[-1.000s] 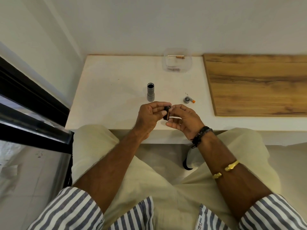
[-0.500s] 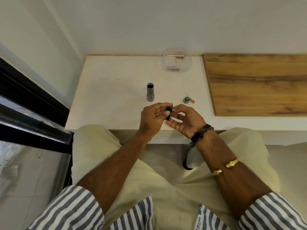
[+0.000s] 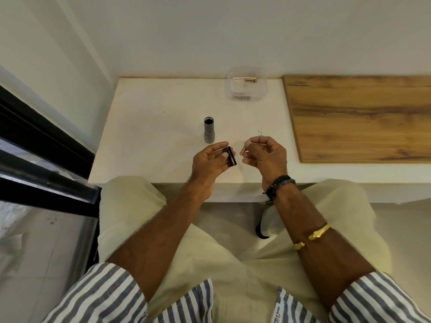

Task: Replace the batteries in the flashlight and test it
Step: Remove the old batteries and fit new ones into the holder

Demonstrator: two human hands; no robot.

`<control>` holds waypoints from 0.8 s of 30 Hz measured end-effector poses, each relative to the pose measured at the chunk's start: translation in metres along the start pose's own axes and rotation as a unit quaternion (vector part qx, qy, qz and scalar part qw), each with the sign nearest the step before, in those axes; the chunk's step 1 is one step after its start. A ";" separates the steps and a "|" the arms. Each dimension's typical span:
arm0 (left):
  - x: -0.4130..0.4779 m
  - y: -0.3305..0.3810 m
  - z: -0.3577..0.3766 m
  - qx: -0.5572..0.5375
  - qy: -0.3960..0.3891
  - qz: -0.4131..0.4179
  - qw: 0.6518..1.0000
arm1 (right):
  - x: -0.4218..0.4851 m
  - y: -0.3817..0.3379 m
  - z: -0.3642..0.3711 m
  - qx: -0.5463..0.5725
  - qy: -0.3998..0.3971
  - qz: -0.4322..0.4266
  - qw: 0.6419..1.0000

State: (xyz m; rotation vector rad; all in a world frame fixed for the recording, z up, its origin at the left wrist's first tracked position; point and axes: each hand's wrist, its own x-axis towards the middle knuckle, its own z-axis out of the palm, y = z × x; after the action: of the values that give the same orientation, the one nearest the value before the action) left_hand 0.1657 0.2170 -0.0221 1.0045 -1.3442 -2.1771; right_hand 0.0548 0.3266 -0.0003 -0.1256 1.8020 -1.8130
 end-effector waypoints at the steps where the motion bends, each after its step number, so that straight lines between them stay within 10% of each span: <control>1: 0.001 0.001 -0.002 -0.051 -0.005 -0.038 0.998 | 0.003 -0.001 -0.003 0.009 0.013 -0.005 1.000; 24: -0.004 0.013 -0.004 -0.204 -0.164 -0.090 0.961 | 0.078 0.022 -0.045 -0.304 0.188 -0.080 0.931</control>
State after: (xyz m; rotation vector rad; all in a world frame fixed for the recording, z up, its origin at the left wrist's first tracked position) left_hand 0.1710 0.2112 -0.0106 0.6478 -0.8854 -2.7029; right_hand -0.0229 0.3335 -0.0502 -0.1734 2.6571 -1.3765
